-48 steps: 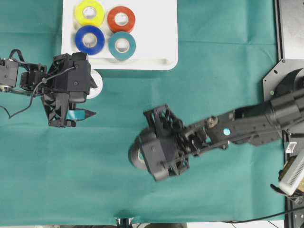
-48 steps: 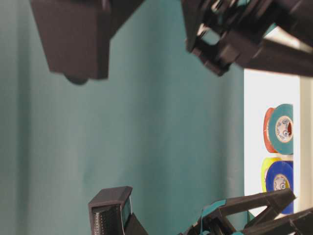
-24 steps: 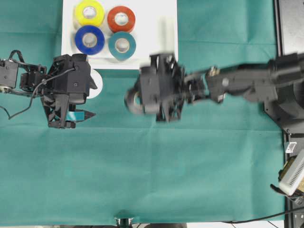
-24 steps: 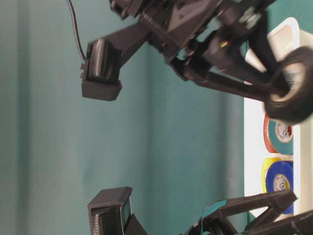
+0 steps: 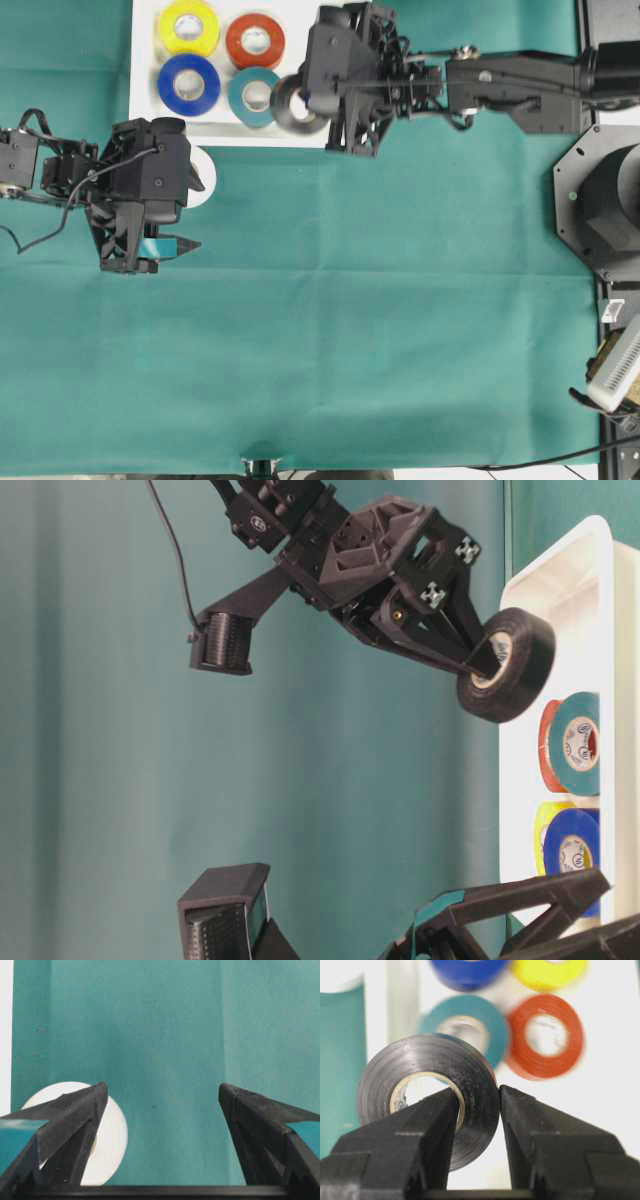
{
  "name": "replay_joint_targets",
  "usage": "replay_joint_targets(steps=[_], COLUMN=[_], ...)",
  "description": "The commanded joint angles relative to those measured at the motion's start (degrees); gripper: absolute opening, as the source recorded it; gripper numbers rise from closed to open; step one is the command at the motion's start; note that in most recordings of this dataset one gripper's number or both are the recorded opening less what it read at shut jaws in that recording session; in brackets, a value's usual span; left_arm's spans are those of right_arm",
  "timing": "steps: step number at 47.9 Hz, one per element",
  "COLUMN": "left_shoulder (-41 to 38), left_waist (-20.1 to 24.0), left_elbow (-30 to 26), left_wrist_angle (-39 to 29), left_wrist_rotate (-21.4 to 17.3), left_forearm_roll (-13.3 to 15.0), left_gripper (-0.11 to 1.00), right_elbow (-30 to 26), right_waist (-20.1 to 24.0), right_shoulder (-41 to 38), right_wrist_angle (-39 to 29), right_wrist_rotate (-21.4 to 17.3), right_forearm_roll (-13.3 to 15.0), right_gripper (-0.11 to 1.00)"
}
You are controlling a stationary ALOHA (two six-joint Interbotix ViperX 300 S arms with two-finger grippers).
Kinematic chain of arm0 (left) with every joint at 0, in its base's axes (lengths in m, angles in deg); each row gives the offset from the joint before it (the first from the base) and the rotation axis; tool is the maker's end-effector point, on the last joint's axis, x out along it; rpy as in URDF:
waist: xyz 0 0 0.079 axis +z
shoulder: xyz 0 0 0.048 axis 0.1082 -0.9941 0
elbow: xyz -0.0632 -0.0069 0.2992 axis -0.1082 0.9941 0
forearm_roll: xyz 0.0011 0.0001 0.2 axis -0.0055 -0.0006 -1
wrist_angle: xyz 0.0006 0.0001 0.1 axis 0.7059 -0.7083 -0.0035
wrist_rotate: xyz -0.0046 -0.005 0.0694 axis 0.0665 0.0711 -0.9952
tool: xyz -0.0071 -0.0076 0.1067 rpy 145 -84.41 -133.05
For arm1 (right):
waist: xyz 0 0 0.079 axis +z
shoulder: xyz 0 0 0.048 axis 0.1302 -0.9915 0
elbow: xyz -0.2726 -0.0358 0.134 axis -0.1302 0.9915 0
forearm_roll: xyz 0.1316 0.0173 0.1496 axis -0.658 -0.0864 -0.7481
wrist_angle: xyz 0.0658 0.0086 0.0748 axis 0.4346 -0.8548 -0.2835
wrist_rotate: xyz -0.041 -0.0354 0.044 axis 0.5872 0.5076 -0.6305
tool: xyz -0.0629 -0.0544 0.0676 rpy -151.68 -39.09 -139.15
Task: Put the tape alternately from left to right into the white case.
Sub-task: 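Carry the black tape into the tray's upper right corner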
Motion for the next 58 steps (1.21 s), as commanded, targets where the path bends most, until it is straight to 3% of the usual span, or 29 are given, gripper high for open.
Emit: replay_joint_targets(steps=[1, 13, 27, 58], left_shoulder=[0.88, 0.88, 0.88, 0.88], left_waist=[-0.18, -0.18, -0.18, -0.18], left_elbow=[-0.7, -0.7, -0.79, -0.97], left_wrist_angle=[0.53, 0.53, 0.53, 0.53], left_wrist_rotate=[0.0, 0.0, 0.0, 0.0], left_forearm_roll=[0.09, 0.09, 0.09, 0.09], left_gripper=[0.98, 0.98, 0.97, 0.97], right_elbow=[-0.35, 0.44, 0.35, 0.44], right_waist=[-2.64, -8.96, -13.36, -14.94], right_shoulder=[1.32, -0.53, -2.37, -4.48], right_wrist_angle=[1.41, 4.83, 8.17, 8.79], right_wrist_rotate=[0.09, 0.09, 0.18, 0.53], right_forearm_roll=[0.35, 0.35, 0.26, 0.35], right_gripper=[0.02, 0.02, 0.02, 0.02])
